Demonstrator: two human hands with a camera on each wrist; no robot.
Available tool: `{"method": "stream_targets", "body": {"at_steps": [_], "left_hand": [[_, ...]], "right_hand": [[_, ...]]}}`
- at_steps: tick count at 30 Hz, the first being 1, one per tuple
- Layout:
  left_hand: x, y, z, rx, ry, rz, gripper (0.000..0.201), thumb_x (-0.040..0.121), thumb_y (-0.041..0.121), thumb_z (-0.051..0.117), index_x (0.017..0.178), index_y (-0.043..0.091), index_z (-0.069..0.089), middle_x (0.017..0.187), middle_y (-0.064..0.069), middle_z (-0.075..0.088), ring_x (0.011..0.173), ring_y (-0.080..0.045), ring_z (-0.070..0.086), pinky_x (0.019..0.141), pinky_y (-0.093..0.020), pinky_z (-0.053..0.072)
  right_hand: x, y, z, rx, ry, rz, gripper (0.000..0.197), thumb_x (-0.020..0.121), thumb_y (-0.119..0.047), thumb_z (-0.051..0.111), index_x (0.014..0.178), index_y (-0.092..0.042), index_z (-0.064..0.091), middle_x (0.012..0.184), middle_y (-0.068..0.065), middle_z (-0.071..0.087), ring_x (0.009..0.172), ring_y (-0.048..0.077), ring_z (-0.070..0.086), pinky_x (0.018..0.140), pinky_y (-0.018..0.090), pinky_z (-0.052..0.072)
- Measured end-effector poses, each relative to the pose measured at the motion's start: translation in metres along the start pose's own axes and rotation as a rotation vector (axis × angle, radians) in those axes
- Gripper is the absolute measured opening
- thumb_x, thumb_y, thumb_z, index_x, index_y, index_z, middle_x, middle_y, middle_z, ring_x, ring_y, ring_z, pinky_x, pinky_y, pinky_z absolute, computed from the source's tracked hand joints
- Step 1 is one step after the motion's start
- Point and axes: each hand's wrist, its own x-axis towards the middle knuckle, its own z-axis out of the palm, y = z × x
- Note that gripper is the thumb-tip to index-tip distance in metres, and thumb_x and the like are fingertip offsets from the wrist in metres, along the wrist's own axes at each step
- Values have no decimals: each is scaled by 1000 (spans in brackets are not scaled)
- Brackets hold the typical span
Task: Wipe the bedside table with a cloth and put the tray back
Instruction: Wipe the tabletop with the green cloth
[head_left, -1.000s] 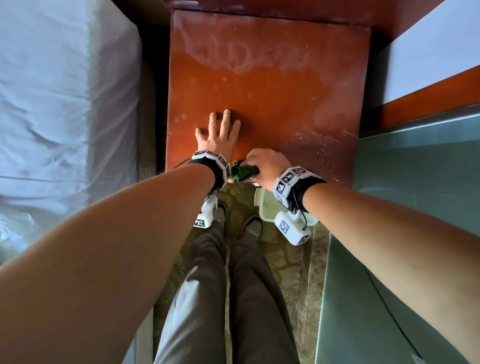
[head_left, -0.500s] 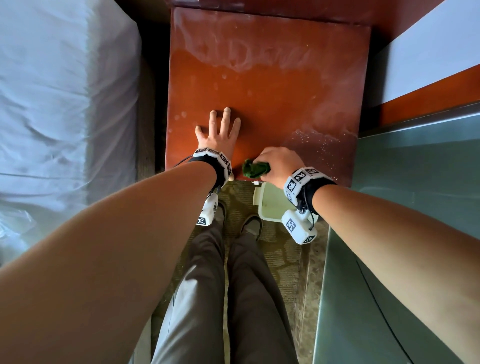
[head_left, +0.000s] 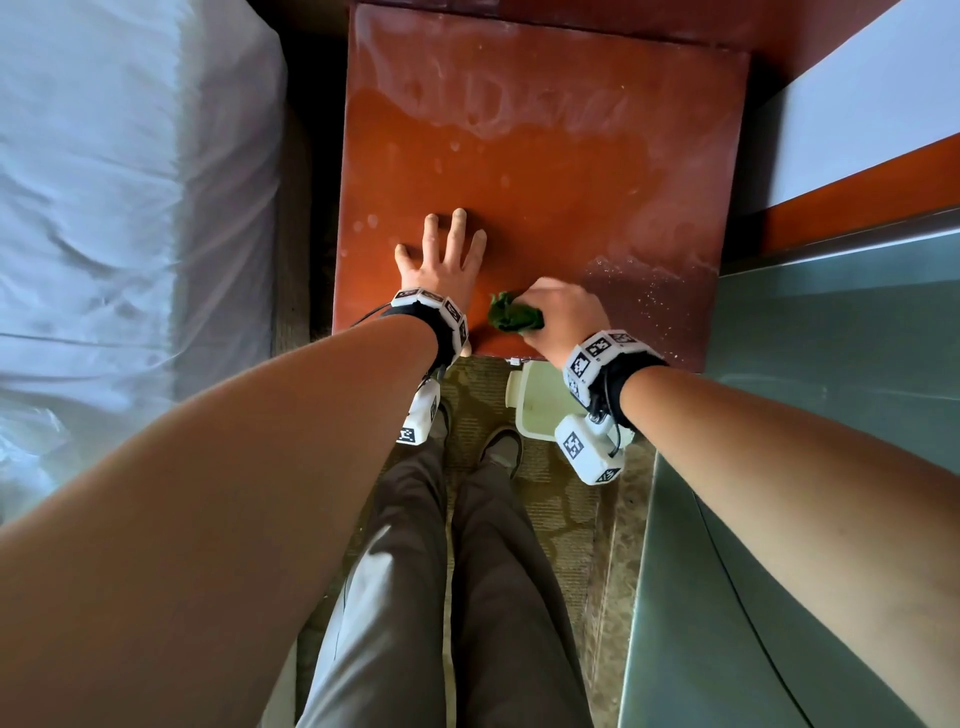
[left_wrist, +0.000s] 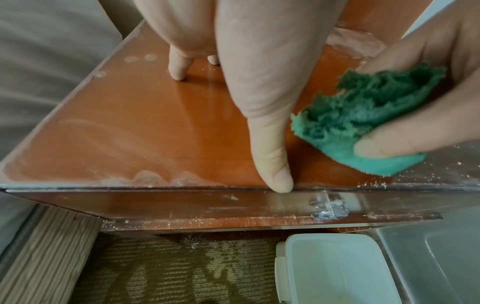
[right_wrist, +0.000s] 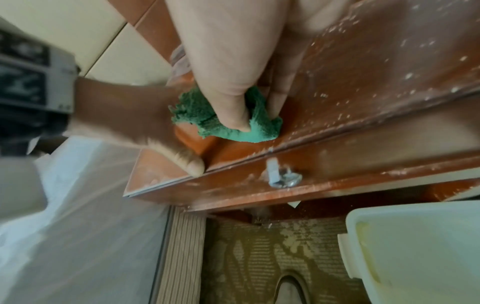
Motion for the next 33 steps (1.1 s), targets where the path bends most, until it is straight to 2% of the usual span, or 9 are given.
{"method": "stream_targets", "body": {"at_steps": [3,6,9,12,17,21,25,30,33], "left_hand": [[-2,2,-2,-23,4,0,140,61,44,89,155,20,-12,160,-11,-25,148,-40,-11,113,-66,20],[-2,1,-2,-48,62,-3,98,89,12,63,156,21,-8,161,-10,-22,148,-39,-10,113,-65,20],[-2,1,0,-42,100,-2,89,92,11,57,156,21,-4,162,-11,-19,148,-39,-7,112,-65,22],[0,1,3,-55,98,-9,100,87,19,69,156,21,-3,162,-11,-17,148,-40,-5,111,-65,24],[2,0,1,8,-2,4,157,43,60,90,154,18,-12,160,-12,-23,148,-41,-8,112,-66,22],[2,1,1,16,16,3,159,42,61,90,154,18,-13,160,-12,-23,148,-42,-8,111,-66,23],[3,2,2,20,20,-2,160,41,62,90,154,18,-13,160,-12,-24,148,-42,-8,111,-66,23],[4,1,5,8,45,1,163,35,63,91,155,19,-9,160,-12,-20,148,-42,-6,110,-67,25],[4,0,5,3,46,4,162,36,63,90,155,19,-10,160,-12,-21,148,-42,-7,110,-67,24]], "right_hand": [[-4,-15,12,-24,-128,-44,16,86,-20,61,99,-26,69,99,-8,61,84,19,61,69,26,44],[-6,-29,24,-17,-184,-28,13,88,-23,60,99,-21,67,100,-4,59,88,23,61,71,27,40],[-7,-35,30,4,-184,-4,12,88,-23,60,98,-18,64,100,0,57,90,29,62,73,32,43],[-8,-30,26,19,-174,13,20,86,-20,61,105,-19,66,104,0,58,92,28,61,74,32,44],[-12,-3,10,28,-68,76,28,83,-19,65,111,-23,67,104,-3,59,89,22,60,72,29,46],[-13,20,-4,35,75,101,25,82,-14,68,107,-20,70,103,-5,64,84,21,63,70,29,53],[-1,35,-21,-21,234,135,20,83,-8,67,101,-13,73,103,3,68,82,28,65,63,21,41],[27,52,-44,-51,280,382,29,85,-8,61,113,-11,66,116,10,60,106,34,59,83,35,50],[35,50,-46,-57,231,437,29,84,-5,59,112,-10,63,116,11,56,108,36,55,84,39,49]]}}
